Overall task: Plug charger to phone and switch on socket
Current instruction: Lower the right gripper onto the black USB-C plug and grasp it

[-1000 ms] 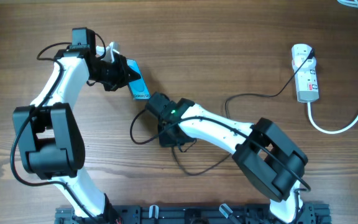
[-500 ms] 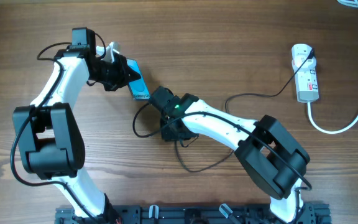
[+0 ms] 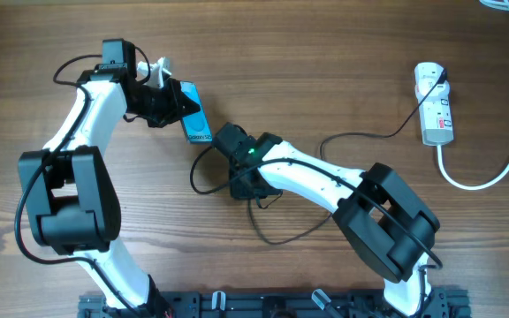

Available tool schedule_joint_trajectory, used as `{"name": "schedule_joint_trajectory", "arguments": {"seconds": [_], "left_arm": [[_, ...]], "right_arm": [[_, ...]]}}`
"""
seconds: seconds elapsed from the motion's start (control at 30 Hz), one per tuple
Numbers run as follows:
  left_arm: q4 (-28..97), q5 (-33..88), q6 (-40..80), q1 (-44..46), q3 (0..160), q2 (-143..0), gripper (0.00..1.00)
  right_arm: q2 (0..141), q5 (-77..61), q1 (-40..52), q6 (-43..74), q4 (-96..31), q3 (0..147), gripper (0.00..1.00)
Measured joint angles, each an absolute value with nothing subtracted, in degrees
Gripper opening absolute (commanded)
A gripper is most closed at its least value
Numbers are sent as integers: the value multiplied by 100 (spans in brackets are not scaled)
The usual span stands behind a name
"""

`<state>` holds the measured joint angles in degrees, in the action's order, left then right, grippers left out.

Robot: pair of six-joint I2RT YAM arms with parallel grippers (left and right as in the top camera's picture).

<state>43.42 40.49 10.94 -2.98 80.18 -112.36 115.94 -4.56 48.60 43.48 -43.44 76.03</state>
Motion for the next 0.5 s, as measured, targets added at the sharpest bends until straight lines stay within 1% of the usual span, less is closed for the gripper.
{"name": "schedule_joint_trajectory", "arguments": {"seconds": [0.03,0.1,0.13,0.2,0.27,0.3,0.33,0.5], "left_arm": [[4340,4115,1009,-298,8018,-11236,4],[4333,4198,961,-298,8018,-11236,4],[4327,4213,943,-298,8018,-11236,4],[4324,4217,926,-298,8018,-11236,4],[4327,4219,923,-298,8018,-11236,4],[4324,4235,923,-298,8018,-11236,4],[4324,4241,923,-298,8018,-11236,4],[4324,4344,921,-298,8018,-11242,4]], "right_arm": [[11594,-456,4860,4348,-4344,7603,29],[11594,-486,4862,4346,-4305,7616,31],[11594,-489,4860,4346,-4305,7623,30],[11594,-489,4860,4348,-4307,7623,22],[11594,-482,4860,4357,-4324,7623,20],[11594,-482,4856,4351,-4327,7623,15],[11594,-482,4856,4351,-4327,7623,4],[11605,-464,4856,4346,-4329,7623,5]]}}
